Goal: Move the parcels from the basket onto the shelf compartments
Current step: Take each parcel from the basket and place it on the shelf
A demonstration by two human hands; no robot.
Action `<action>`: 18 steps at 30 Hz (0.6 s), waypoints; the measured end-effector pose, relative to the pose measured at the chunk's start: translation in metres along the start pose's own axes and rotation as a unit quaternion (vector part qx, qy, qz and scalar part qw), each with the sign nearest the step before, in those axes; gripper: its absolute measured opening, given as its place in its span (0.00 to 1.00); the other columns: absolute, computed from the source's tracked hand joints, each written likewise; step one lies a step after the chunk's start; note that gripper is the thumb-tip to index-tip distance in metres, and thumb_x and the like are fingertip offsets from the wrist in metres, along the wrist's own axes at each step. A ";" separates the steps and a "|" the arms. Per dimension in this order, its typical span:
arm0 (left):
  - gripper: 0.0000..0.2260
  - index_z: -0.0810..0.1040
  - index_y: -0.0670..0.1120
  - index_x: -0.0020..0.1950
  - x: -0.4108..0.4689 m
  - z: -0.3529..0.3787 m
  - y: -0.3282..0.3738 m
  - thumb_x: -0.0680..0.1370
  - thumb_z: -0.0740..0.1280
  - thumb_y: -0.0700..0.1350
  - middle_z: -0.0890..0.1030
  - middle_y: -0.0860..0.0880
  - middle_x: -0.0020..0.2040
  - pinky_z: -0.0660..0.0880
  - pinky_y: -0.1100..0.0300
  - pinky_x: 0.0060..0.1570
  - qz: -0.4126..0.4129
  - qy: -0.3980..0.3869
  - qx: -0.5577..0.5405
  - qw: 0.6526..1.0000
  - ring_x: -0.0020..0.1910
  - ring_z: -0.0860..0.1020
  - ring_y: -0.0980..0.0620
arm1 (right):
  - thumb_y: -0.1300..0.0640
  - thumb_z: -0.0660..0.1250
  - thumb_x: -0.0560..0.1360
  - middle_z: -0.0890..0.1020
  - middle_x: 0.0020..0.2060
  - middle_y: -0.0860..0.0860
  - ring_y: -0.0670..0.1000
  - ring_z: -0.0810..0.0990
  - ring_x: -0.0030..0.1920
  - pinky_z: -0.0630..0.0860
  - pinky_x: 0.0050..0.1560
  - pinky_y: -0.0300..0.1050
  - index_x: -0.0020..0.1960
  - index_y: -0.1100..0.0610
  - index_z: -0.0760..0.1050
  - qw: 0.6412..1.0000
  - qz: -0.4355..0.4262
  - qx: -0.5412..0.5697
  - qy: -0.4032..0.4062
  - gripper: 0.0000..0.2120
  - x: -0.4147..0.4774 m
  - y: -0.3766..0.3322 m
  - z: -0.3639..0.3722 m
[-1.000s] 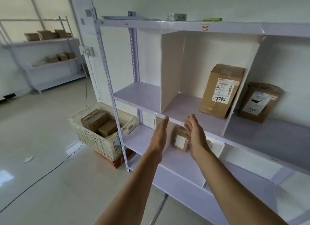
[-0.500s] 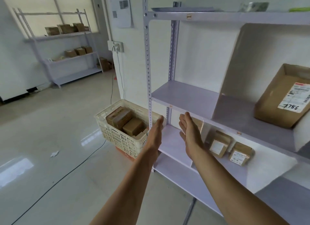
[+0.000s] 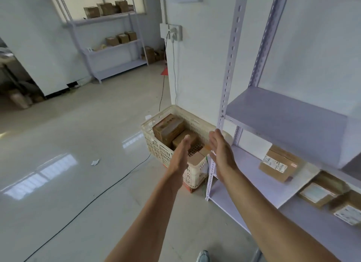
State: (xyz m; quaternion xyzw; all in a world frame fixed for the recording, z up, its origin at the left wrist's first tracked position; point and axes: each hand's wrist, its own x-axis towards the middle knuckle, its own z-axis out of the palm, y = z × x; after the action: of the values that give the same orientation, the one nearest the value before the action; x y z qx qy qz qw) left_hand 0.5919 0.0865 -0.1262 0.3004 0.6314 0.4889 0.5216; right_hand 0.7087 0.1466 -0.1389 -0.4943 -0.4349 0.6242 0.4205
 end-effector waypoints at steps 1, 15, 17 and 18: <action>0.29 0.70 0.49 0.81 0.015 -0.008 0.002 0.86 0.56 0.64 0.71 0.52 0.80 0.64 0.42 0.77 -0.008 0.003 0.003 1.000 0.80 0.66 0.49 | 0.37 0.52 0.86 0.70 0.79 0.47 0.47 0.67 0.78 0.56 0.83 0.57 0.81 0.52 0.66 1.000 0.009 -0.004 -0.008 0.30 0.015 0.001 0.010; 0.32 0.67 0.48 0.83 0.190 -0.124 0.032 0.85 0.55 0.66 0.69 0.50 0.82 0.64 0.41 0.77 -0.058 0.031 0.007 0.998 0.81 0.66 0.47 | 0.36 0.51 0.85 0.68 0.80 0.47 0.47 0.67 0.79 0.59 0.75 0.46 0.82 0.51 0.63 0.997 0.078 -0.016 -0.008 0.31 0.167 0.016 0.127; 0.32 0.66 0.48 0.83 0.227 -0.146 0.035 0.86 0.55 0.66 0.69 0.50 0.82 0.64 0.41 0.77 -0.059 0.024 0.013 0.998 0.81 0.66 0.47 | 0.35 0.51 0.85 0.68 0.80 0.47 0.47 0.67 0.79 0.59 0.80 0.51 0.83 0.51 0.63 0.997 0.082 -0.014 0.006 0.31 0.194 0.019 0.147; 0.32 0.66 0.48 0.83 0.246 -0.157 0.037 0.86 0.55 0.66 0.69 0.49 0.82 0.64 0.41 0.77 -0.060 0.020 0.016 0.998 0.81 0.66 0.47 | 0.36 0.51 0.86 0.68 0.81 0.47 0.48 0.67 0.79 0.58 0.81 0.53 0.83 0.51 0.62 0.996 0.083 -0.013 0.012 0.31 0.207 0.021 0.159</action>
State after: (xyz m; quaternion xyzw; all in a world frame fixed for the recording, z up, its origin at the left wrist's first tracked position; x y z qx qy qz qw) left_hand 0.3698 0.2700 -0.1846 0.2606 0.6663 0.4526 0.5323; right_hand 0.5181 0.3189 -0.1896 -0.5416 -0.3957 0.6453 0.3655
